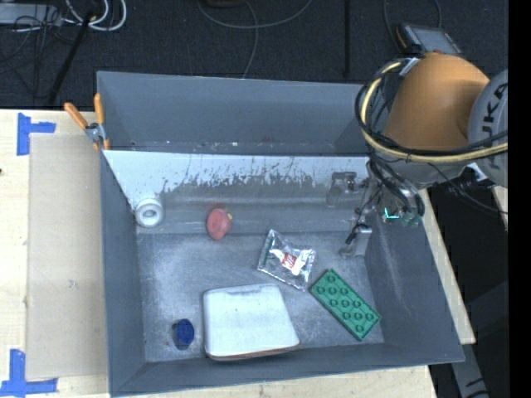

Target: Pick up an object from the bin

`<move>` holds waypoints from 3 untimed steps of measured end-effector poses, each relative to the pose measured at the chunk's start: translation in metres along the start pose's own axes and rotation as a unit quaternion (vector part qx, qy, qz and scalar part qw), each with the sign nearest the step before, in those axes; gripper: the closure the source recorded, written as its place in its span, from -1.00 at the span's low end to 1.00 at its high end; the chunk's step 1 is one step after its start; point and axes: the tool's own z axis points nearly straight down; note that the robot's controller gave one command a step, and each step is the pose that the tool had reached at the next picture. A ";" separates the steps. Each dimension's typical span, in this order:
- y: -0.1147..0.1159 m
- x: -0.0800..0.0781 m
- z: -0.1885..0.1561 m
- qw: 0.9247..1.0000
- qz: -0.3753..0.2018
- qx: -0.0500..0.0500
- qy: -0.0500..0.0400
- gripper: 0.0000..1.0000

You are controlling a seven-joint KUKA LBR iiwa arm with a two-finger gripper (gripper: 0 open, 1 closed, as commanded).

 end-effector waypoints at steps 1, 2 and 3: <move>-0.001 0.021 0.141 0.998 0.068 0.000 0.000 -1.00; 0.030 0.003 0.146 0.972 0.235 -0.001 -0.004 -1.00; 0.050 -0.018 0.145 0.954 0.301 -0.001 -0.004 -1.00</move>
Offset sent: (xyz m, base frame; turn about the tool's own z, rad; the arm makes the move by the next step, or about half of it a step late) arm -0.0198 -0.0003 -0.1362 0.1351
